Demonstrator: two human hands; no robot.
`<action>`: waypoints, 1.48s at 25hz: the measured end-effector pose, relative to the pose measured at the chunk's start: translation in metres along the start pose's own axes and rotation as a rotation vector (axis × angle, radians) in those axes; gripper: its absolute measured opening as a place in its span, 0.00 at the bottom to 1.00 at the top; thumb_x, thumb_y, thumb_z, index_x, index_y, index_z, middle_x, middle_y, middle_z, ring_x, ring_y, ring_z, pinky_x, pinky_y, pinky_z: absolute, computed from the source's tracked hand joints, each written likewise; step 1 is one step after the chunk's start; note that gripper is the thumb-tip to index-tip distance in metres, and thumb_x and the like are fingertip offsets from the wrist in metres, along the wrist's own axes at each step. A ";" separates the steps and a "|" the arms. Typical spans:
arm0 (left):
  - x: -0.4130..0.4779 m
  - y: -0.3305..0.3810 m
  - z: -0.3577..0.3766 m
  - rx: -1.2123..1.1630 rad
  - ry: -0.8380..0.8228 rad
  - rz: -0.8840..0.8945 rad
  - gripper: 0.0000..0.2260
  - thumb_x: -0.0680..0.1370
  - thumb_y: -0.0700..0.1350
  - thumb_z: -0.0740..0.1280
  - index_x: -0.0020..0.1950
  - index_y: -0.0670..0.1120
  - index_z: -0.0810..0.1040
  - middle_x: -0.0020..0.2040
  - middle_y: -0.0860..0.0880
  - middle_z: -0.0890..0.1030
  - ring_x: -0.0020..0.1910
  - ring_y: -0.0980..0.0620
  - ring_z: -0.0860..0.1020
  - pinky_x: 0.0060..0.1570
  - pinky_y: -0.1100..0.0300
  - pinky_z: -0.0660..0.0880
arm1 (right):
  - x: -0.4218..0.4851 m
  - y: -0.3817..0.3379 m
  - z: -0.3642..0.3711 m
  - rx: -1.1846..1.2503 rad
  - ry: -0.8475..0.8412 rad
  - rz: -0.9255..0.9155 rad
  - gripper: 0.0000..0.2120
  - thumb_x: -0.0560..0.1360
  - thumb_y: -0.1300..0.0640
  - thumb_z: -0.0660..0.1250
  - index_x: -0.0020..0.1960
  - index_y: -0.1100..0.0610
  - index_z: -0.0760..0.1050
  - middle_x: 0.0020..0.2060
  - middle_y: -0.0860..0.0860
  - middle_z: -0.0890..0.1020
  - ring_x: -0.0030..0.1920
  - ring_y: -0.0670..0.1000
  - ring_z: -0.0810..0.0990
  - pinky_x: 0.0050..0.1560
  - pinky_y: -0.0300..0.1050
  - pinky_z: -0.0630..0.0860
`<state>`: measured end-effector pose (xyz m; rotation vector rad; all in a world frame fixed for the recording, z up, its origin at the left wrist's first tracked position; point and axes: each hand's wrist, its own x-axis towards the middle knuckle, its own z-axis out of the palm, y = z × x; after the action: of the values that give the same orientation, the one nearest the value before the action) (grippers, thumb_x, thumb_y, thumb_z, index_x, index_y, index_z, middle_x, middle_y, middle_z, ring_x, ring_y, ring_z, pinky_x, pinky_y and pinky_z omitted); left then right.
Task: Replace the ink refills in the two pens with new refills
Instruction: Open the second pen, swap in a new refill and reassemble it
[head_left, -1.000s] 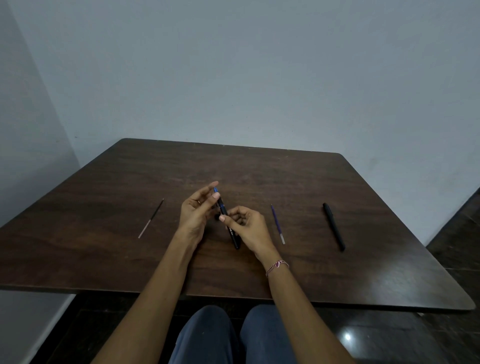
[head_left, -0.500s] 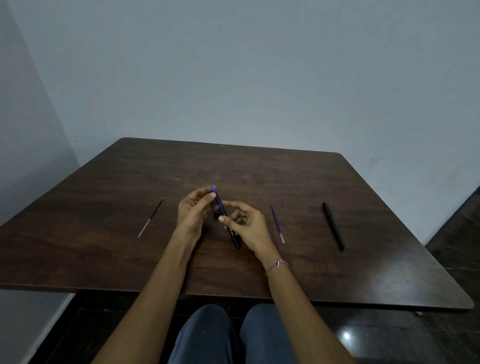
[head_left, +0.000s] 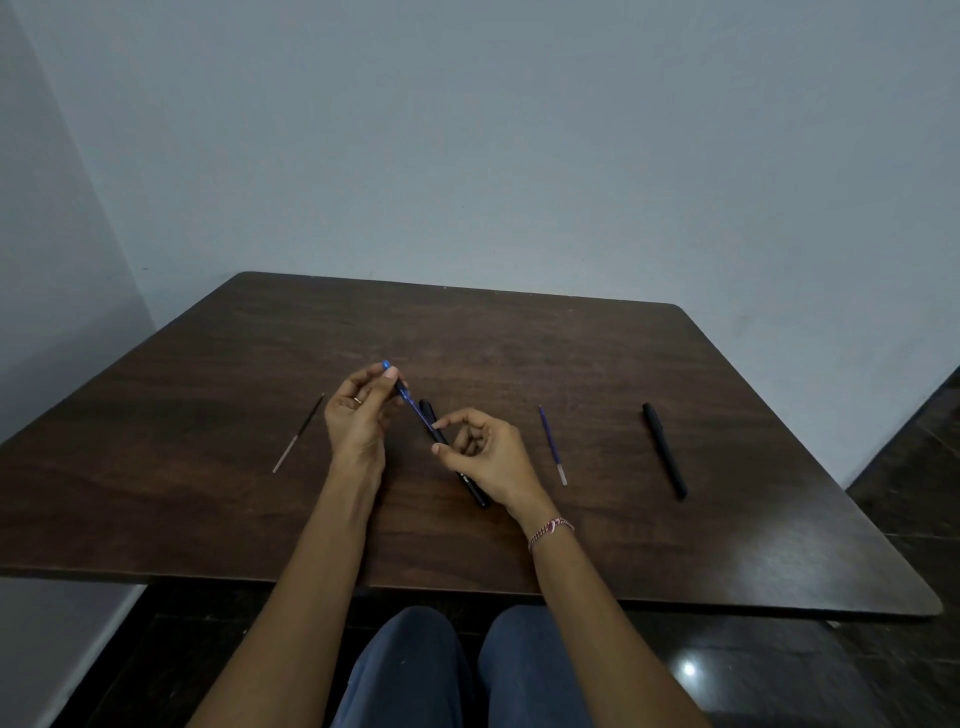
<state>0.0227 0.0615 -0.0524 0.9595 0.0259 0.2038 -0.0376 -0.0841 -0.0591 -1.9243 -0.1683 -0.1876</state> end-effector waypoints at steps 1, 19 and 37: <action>0.001 0.000 -0.001 -0.011 0.027 0.017 0.06 0.73 0.36 0.70 0.46 0.45 0.78 0.38 0.49 0.83 0.35 0.57 0.81 0.35 0.67 0.77 | 0.000 0.001 0.000 -0.002 -0.006 -0.002 0.11 0.70 0.59 0.74 0.46 0.45 0.78 0.30 0.50 0.75 0.32 0.45 0.73 0.37 0.37 0.72; 0.002 -0.013 0.000 1.094 0.205 0.244 0.08 0.71 0.45 0.74 0.48 0.45 0.84 0.41 0.48 0.84 0.41 0.51 0.81 0.44 0.60 0.74 | 0.001 0.001 -0.001 0.101 0.152 -0.011 0.10 0.70 0.61 0.74 0.48 0.51 0.78 0.28 0.51 0.76 0.31 0.46 0.73 0.34 0.36 0.71; 0.008 -0.010 -0.005 0.767 0.377 0.115 0.09 0.74 0.49 0.71 0.47 0.43 0.82 0.42 0.46 0.83 0.41 0.52 0.78 0.46 0.56 0.77 | 0.001 -0.001 -0.002 0.156 0.261 -0.065 0.16 0.67 0.58 0.76 0.49 0.43 0.75 0.34 0.52 0.83 0.40 0.48 0.83 0.47 0.41 0.79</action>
<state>0.0311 0.0616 -0.0625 1.6753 0.4200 0.5002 -0.0367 -0.0861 -0.0573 -1.7229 -0.0686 -0.4536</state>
